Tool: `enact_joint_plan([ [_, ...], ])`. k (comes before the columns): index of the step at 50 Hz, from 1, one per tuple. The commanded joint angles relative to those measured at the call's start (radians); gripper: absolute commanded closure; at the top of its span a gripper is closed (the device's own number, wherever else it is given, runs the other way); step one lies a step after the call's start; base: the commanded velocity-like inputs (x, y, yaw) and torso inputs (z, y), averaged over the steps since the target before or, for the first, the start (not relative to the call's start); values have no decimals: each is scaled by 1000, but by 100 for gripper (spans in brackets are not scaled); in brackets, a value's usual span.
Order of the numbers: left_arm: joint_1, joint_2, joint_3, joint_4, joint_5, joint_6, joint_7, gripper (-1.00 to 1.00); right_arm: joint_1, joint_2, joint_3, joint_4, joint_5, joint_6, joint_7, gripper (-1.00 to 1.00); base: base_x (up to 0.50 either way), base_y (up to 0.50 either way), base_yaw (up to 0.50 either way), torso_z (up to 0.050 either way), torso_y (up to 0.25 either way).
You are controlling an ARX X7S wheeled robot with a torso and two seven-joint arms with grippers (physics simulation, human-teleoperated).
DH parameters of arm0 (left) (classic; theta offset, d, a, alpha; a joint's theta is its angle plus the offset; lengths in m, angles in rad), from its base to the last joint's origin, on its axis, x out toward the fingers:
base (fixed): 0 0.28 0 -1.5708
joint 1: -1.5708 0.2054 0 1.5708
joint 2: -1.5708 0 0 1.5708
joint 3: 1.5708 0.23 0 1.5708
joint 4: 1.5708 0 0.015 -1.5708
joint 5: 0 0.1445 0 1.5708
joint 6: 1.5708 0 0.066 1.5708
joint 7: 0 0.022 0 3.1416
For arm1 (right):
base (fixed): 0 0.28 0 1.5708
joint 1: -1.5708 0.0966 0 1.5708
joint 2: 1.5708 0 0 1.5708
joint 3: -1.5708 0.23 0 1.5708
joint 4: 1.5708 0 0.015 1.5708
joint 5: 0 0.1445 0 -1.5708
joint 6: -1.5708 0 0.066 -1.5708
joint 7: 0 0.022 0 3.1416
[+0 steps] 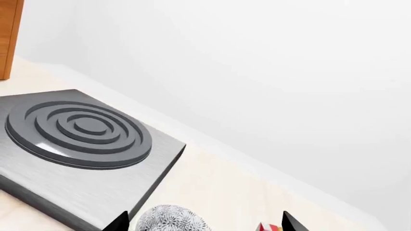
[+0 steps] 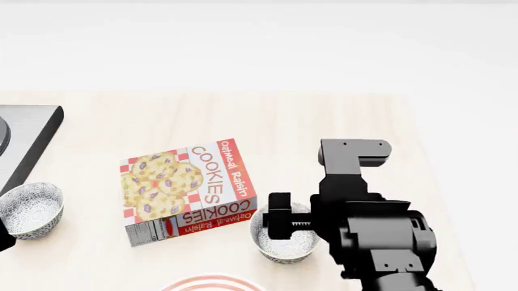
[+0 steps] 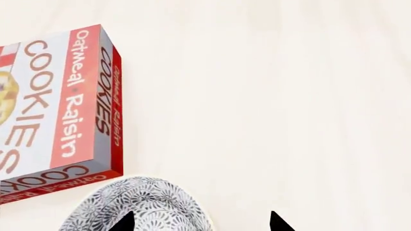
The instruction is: Pick the akita bowl next to the plate and place it on the plate.
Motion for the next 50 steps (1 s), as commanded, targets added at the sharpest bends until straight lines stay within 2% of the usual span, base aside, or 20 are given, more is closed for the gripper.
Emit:
enact_joint_plan([
  [1,6,-4,0,16,-9,-8,-10,-100,15,-15,-4,106,0,-40,-39,-100,0,0,0,0,0],
  [17,-1,-5,5,-5,-7,4,-5,-100,9,-27,-5,196,-8,-78,-73,-100,0,0,0,0,0],
  [35,-2,-6,10,-16,-7,16,-1,-100,-1,-24,30,204,-11,-71,-78,-100,0,0,0,0,0],
  [36,-1,-6,11,-14,-8,14,-2,-100,1,-21,42,206,-8,-74,-60,100,0,0,0,0,0],
  [42,-1,-7,11,-13,-11,13,-4,-100,-10,-6,48,131,-10,-69,-16,100,0,0,0,0,0],
  [50,0,-10,12,-1,-17,5,-14,-100,-182,85,62,-435,39,151,164,100,0,0,0,0,0],
])
